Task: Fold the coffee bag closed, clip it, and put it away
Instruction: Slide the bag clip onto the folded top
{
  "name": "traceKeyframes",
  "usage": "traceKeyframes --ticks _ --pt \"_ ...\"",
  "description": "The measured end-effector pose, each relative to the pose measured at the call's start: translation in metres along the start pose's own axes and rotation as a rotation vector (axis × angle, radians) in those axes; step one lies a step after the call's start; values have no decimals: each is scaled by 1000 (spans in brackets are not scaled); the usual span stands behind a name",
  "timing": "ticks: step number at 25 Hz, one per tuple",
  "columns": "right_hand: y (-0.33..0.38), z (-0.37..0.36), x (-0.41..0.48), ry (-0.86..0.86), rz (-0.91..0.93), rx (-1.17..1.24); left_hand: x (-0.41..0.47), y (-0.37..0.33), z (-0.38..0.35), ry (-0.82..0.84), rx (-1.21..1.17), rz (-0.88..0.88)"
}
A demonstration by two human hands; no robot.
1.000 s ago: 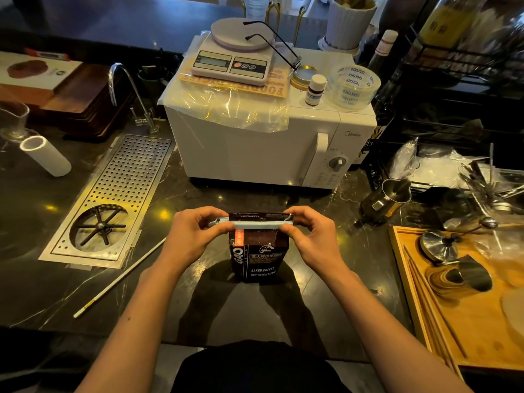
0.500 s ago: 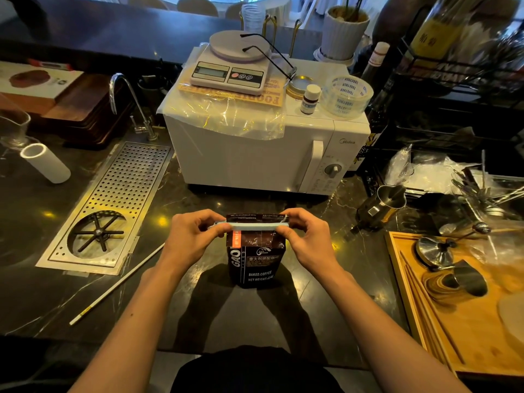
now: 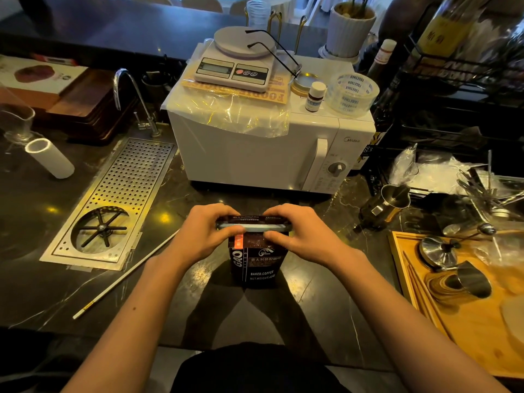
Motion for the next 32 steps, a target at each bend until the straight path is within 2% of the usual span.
traceKeyframes --ticks 9,19,24,32 --pt "27 -5 42 205 101 -266 7 7 1 46 19 -75" --pt "20 3 45 268 63 -227 19 11 8 168 71 -94" --pt "17 0 38 206 39 -239 18 12 6 159 40 -121" --pt "4 3 27 115 -30 -131 17 12 7 109 39 -127"
Point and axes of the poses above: each hand's wrist, its own x-axis towards the middle knuckle, its own z-axis out of the back of the hand, y = z × x, the point moved 1 cm from there along x, towards the middle knuckle, and after that the axes turned 8 degrees about -y, right-handed, at the moved point
